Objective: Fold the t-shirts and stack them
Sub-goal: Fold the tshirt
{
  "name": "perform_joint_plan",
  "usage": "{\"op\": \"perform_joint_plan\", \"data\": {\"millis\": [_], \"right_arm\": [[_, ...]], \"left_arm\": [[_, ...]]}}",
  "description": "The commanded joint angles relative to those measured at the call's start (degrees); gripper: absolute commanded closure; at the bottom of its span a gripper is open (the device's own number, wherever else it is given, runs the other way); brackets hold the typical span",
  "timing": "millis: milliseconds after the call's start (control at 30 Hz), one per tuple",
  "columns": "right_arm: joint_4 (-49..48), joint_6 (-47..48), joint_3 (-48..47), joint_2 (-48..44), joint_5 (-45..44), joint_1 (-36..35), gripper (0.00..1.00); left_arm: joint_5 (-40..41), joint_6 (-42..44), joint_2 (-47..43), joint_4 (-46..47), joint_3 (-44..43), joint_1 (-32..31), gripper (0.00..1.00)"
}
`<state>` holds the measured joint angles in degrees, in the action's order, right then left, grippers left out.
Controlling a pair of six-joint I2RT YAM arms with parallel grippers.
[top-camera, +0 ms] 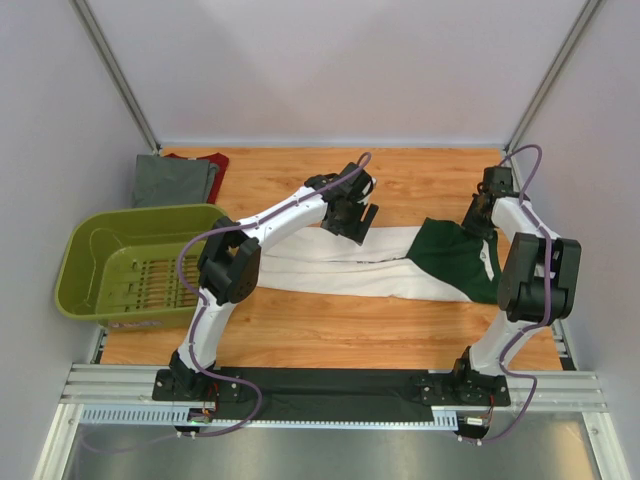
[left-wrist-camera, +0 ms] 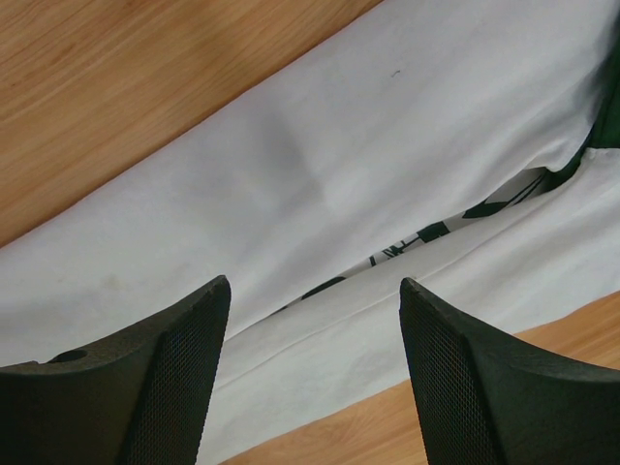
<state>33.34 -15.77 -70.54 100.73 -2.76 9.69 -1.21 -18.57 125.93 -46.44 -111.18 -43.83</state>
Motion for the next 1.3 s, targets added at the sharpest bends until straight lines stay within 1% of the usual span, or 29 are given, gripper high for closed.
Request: {"op": "perform_joint_plan", "data": {"millis": [0,233,333,400,433,467,500,533,600,633,667,700,733,800,833,867,967,1000,1033,1067,1100,1200,1233,1267], "right_arm": [[-2.9,1.1,-2.6,1.0,-4.3,0.0,1.0],[-3.0,-2.9,-3.6,1.4,-7.6,0.0,0.95],[-4.4,-4.5,-2.2,1.5,-6.6,0.0,0.87],[-7.0,-5.4,-1.1,1.8,-6.9,0.0,0.84],[-7.2,-5.6,-1.2,3.1,-7.2,0.0,0.8],[-7.1,-5.8,-2.0,3.9,-7.3,0.1,0.79],[-5.2,-5.9,-3.3,5.4,-7.1,0.1,0.77],[-4.3,-5.8,-5.5,5.9,-6.7,0.1,0.69],[-1.7,-5.9,-7.2,6.0,-6.6,0.1,0.57],[-0.5,-6.4,-8.5,5.2,-6.5,0.1,0.34],[2.7,-6.8,-10.8,4.7,-6.3,0.1,0.25],[3.8,-7.1,-11.8,3.3,-4.5,0.1,0.17],[4.7,-7.3,-12.3,2.1,-3.5,0.0,0.07],[6.7,-7.7,-12.6,-1.9,-3.5,-0.6,0.0],[7.5,-7.8,-11.6,-3.3,-4.0,-1.2,0.0],[7.8,-8.0,-11.2,-4.6,-3.9,-1.4,0.0],[8.7,-10.0,-8.8,-9.0,-3.1,-2.7,0.0],[8.4,-10.6,-6.1,-11.0,-1.6,-3.1,0.01],[7.6,-11.2,-4.5,-11.9,-0.8,-3.4,0.01],[5.7,-12.2,-2.9,-12.7,0.1,-4.3,0.02],[4.8,-12.4,0.5,-14.0,0.5,-4.9,0.02],[3.3,-13.8,3.5,-14.2,1.9,-5.9,0.03],[2.9,-14.0,5.0,-14.2,3.8,-6.0,0.04],[1.9,-14.3,5.6,-14.2,6.2,-6.1,0.05]], "left_arm": [[0.5,1.7,0.3,-1.0,-2.0,0.3,0.23],[0.5,2.0,0.5,-1.1,-2.6,0.4,0.23],[0.4,1.9,0.8,-1.0,-2.7,0.5,0.23],[1.1,1.7,1.0,-1.1,-3.0,0.8,0.23],[1.1,1.5,1.2,-1.7,-3.5,0.7,0.23],[1.1,1.4,1.2,-1.9,-3.8,0.9,0.22],[3.1,1.2,1.1,-2.3,-4.0,0.9,0.22],[3.5,1.1,1.0,-2.6,-4.5,0.9,0.22],[3.5,0.6,0.0,-3.1,-4.4,1.3,0.21],[3.5,0.3,-0.5,-3.3,-4.4,1.5,0.21],[4.0,0.1,-1.7,-3.8,-4.3,1.6,0.21],[4.7,-0.3,-2.4,-4.4,-4.2,1.7,0.2],[5.7,-0.7,-3.2,-5.0,-3.8,1.8,0.2],[9.4,-2.5,-6.0,-7.6,-2.6,2.3,0.19],[12.0,-3.7,-8.0,-10.1,-0.9,2.9,0.19],[13.2,-7.3,-8.9,-11.6,0.1,3.3,0.19],[15.4,-13.6,-12.2,-16.8,5.5,5.9,0.2],[16.1,-18.0,-13.0,-17.8,7.0,6.4,0.2],[16.6,-20.3,-13.9,-18.9,10.2,7.3,0.2],[17.3,-24.4,-15.6,-19.0,11.9,7.7,0.2],[17.8,-26.6,-16.5,-19.0,15.0,7.9,0.2],[19.9,-34.8,-18.9,-18.2,18.6,7.9,0.2],[20.9,-36.9,-19.2,-18.5,19.9,7.9,0.2],[23.5,-41.0,-19.1,-19.0,20.3,8.1,0.2]]}}
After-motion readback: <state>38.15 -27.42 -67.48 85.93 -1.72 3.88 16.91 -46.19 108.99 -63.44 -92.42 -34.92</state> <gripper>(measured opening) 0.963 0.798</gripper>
